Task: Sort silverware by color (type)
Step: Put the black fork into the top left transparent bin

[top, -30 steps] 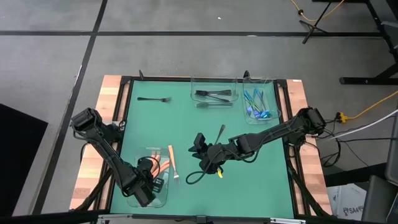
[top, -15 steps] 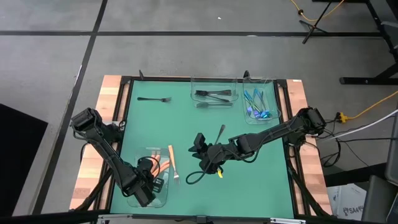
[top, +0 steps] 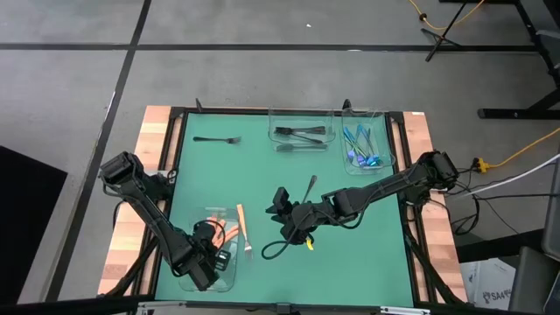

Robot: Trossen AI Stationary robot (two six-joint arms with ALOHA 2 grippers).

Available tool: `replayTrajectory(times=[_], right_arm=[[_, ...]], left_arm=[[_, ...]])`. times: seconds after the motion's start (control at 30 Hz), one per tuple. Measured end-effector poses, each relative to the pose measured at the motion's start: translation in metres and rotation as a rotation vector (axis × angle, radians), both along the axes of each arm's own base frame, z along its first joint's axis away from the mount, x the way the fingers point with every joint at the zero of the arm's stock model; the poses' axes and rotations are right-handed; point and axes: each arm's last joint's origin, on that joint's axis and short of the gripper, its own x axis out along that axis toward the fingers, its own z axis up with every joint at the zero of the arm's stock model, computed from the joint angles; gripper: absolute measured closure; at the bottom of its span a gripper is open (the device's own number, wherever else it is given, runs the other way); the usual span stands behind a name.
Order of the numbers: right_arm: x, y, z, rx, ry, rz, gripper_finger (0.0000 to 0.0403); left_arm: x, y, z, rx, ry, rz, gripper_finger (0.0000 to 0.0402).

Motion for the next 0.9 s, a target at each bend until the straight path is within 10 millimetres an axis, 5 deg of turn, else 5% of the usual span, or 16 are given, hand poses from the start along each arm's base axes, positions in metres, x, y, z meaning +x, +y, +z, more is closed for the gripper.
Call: replayTrajectory(times=[0.43, 0.67, 0.9], right_arm=[[-0.004, -0.007, 0.003, -0.086, 0.016, -0.058, 0.0249], [-0.005, -0.026, -0.005, -0.11, 0.129, -0.091, 0.0249], [-0.01, -0.057, -0.017, 0.05, 0.307, -0.174, 0.0249]], left_arm=[[0.008, -0.008, 0.018, -0.043, -0.041, -0.077, 0.0333], [0.019, -0.021, 0.054, -0.091, -0.133, -0.324, 0.0333], [0.029, -0.025, 0.081, 0.01, -0.258, -0.592, 0.0333]])
